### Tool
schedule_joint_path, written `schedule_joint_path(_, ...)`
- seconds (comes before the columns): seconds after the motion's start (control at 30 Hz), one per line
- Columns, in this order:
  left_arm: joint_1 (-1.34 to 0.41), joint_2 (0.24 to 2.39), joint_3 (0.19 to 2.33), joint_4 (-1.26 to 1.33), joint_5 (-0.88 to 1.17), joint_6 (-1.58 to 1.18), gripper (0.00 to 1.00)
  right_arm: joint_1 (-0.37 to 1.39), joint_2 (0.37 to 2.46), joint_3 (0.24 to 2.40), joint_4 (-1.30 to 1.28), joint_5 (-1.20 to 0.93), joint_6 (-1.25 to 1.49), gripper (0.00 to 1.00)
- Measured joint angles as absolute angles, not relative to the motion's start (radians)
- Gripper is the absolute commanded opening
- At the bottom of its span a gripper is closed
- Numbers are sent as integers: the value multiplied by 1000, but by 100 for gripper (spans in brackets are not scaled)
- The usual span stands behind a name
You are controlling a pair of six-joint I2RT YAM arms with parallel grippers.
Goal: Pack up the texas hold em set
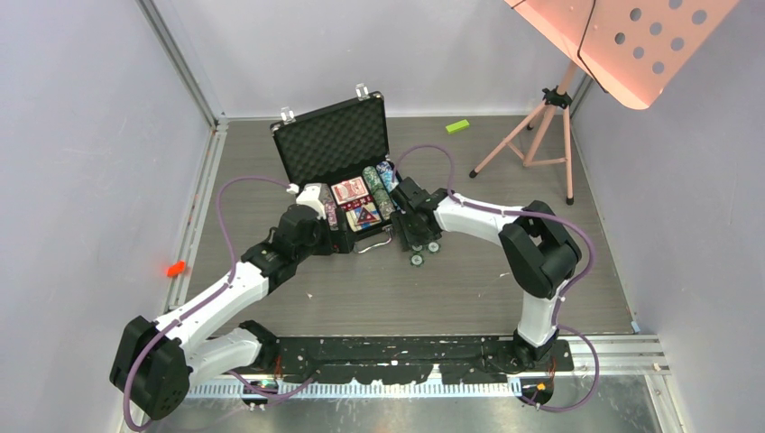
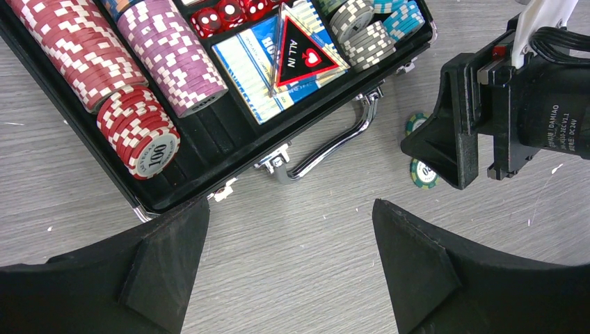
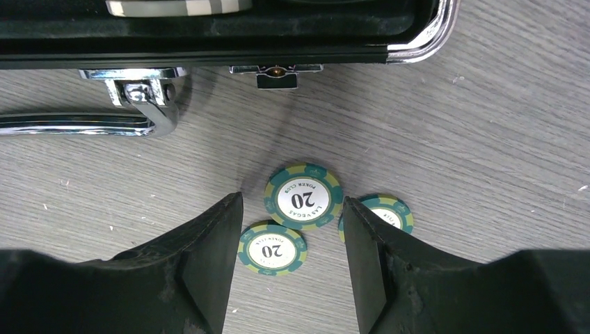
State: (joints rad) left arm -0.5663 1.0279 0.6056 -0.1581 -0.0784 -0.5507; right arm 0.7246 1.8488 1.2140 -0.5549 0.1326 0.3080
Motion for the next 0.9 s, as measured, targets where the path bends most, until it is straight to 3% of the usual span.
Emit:
schedule_joint_path(0.63, -566, 1028, 606, -159, -86, -550, 91, 704, 1864, 1219, -562, 102, 302, 56)
schedule_joint_path(0.9, -566, 1028, 606, -159, -86, -550, 91, 691, 1866, 1217, -561, 84, 310, 43)
